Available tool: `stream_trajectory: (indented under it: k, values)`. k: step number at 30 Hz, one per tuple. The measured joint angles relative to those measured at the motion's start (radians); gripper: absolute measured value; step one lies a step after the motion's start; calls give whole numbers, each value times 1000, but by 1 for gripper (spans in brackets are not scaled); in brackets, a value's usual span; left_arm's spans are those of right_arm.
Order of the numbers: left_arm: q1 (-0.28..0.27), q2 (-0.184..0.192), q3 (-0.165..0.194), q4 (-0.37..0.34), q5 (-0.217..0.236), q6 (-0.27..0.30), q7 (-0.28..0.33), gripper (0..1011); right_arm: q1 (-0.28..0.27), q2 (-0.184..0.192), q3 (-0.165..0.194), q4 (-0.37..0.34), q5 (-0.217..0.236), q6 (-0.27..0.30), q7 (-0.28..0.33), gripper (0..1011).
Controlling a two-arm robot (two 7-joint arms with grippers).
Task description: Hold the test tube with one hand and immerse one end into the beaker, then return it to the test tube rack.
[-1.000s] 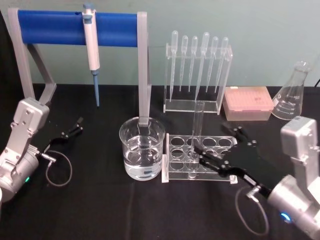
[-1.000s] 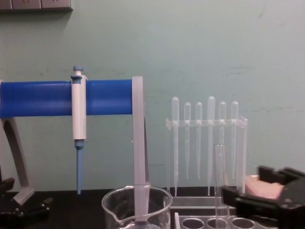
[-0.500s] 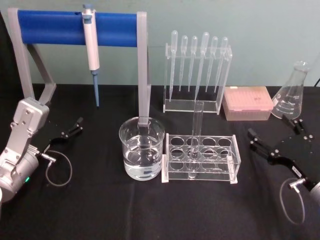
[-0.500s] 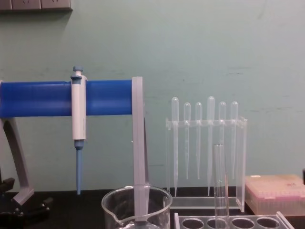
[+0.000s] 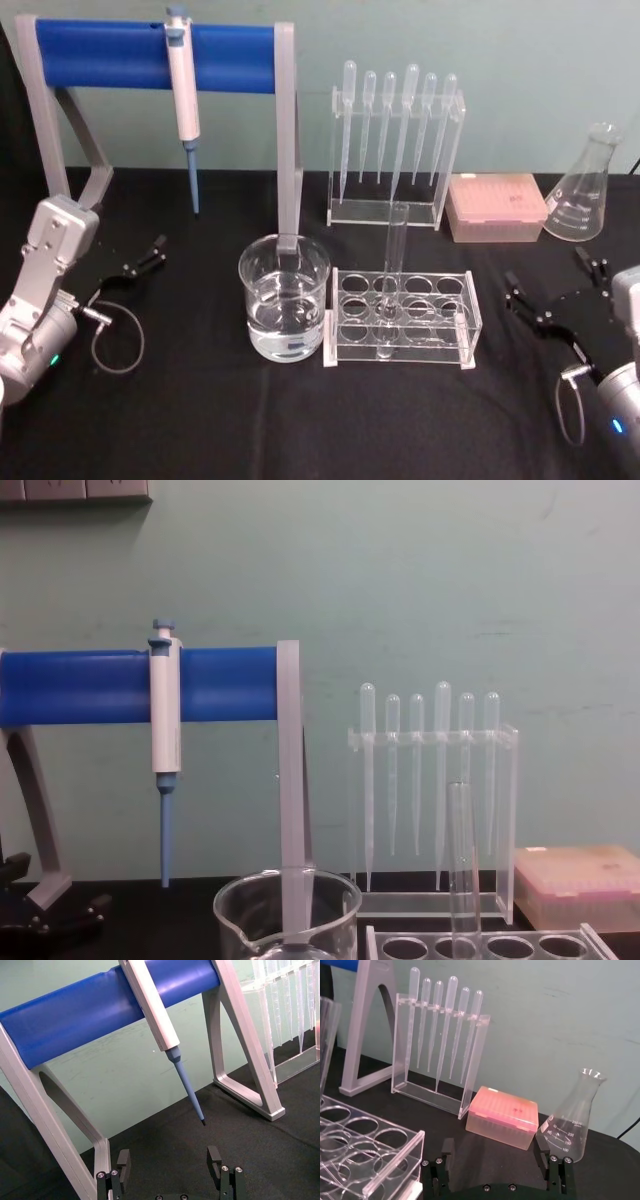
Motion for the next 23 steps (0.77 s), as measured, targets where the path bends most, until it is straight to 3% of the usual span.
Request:
stream_trajectory:
  k: [5,23]
  values:
    - [0,0,0,0,0,0,0,1000,3,-22,4,31,-31,-44,-16,1002]
    - [0,0,0,0,0,0,0,1000,3,-17,2,28,-23,-37,-12,1002]
